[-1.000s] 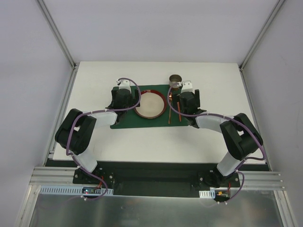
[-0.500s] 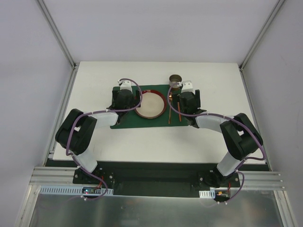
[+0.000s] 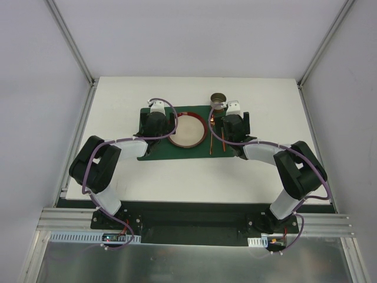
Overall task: Set the dinner table for one person
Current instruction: Reset both arms
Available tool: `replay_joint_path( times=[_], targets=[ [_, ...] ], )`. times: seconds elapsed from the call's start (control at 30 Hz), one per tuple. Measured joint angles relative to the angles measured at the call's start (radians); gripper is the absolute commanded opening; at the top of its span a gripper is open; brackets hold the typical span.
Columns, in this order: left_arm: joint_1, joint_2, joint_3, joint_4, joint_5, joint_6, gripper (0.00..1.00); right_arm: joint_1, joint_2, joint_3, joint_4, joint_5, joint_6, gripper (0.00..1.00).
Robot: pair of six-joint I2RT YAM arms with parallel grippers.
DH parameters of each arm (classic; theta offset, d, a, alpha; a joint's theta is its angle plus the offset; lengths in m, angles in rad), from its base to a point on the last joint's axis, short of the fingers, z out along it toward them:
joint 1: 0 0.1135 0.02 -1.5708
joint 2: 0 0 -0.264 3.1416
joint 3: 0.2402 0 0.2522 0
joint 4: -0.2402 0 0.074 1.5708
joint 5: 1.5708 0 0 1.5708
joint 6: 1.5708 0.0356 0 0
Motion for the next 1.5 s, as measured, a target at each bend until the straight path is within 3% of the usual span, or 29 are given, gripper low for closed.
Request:
replay_joint_path(
  times=[1.5],
  targets=[
    [-0.006,0.01,0.003,0.0,-0.001,0.016,0.99,0.003,0.013,0.02,-0.035,0.001,0.0,1.0]
  ],
)
